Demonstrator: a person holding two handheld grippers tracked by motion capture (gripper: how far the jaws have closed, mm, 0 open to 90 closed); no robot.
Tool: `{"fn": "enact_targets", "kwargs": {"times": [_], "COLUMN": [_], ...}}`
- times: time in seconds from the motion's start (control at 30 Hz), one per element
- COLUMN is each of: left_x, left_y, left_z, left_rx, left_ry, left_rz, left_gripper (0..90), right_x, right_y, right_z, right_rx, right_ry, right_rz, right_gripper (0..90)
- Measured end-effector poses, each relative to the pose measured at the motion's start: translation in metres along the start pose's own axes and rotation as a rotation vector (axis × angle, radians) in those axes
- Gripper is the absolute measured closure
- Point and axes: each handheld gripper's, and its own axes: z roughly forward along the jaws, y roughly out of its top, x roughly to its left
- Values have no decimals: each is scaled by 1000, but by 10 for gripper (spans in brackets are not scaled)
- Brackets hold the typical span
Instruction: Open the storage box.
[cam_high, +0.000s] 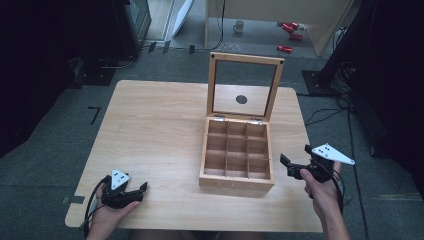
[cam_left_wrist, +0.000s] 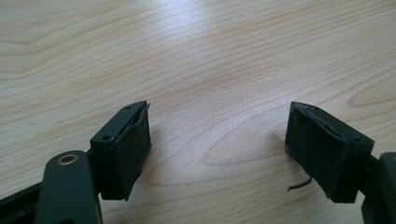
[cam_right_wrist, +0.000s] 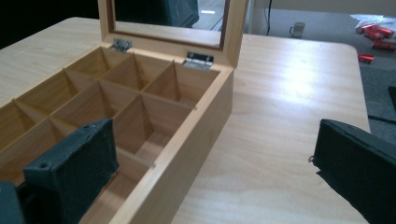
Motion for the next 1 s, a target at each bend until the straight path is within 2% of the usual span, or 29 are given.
{"fn": "enact_targets", "kwargs": {"times": [0.43, 0.7, 1.0], "left_x": [0, 0, 0], "left_y": [0, 0, 0], "left_z": [0, 0, 0], "left_rx": [0, 1, 0], "left_ry": [1, 2, 3], "left_rz": [0, 0, -1], "left_gripper": [228, 228, 229], "right_x": [-6, -11, -9], "right_y": [-40, -64, -82], "right_z": [-19, -24, -20], "right_rx": [29, 58, 130], "right_ry": [1, -12, -48], "right_rz": [34, 56, 6], "right_gripper": [0, 0, 0]}}
